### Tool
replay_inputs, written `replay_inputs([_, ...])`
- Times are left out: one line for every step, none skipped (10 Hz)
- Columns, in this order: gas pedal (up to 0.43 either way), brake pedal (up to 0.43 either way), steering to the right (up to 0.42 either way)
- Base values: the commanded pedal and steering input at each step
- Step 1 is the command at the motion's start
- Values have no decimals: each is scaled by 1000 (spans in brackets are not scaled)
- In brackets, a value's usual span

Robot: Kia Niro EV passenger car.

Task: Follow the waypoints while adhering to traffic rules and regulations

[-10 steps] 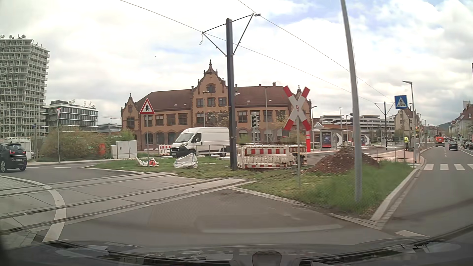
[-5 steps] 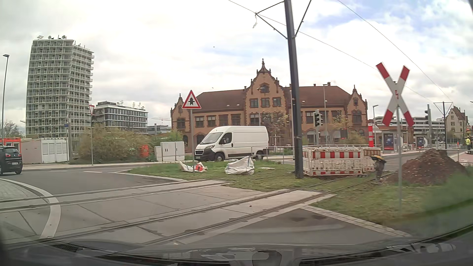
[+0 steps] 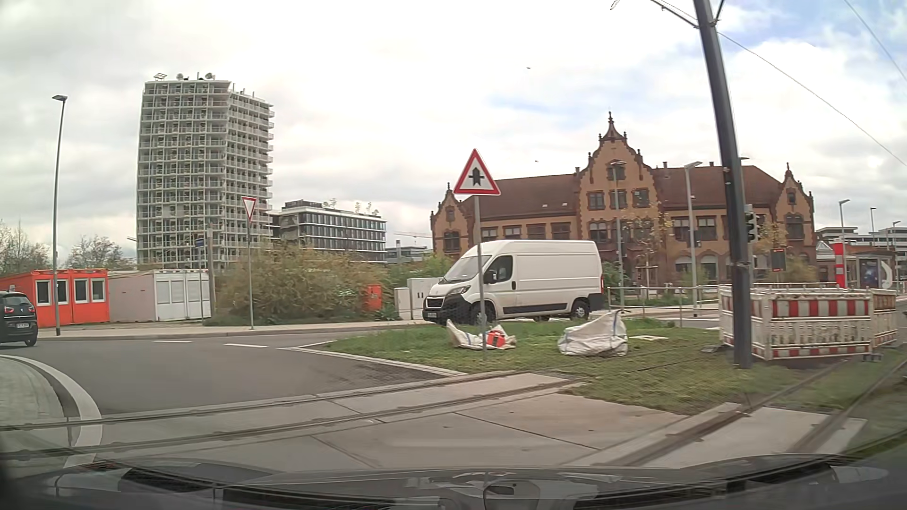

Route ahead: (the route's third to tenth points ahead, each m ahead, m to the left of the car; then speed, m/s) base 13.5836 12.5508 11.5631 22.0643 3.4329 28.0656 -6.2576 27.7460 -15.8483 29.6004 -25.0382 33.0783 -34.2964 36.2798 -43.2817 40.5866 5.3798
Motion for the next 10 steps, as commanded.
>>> replay_inputs([39, 0, -304])
replay_inputs([39, 0, -304])
replay_inputs([39, 0, -306])
replay_inputs([39, 0, -306])
replay_inputs([39, 0, -307])
replay_inputs([39, 0, -307])
replay_inputs([39, 0, -307])
replay_inputs([39, 0, -307])
replay_inputs([39, 0, -308])
replay_inputs([39, 0, -307])
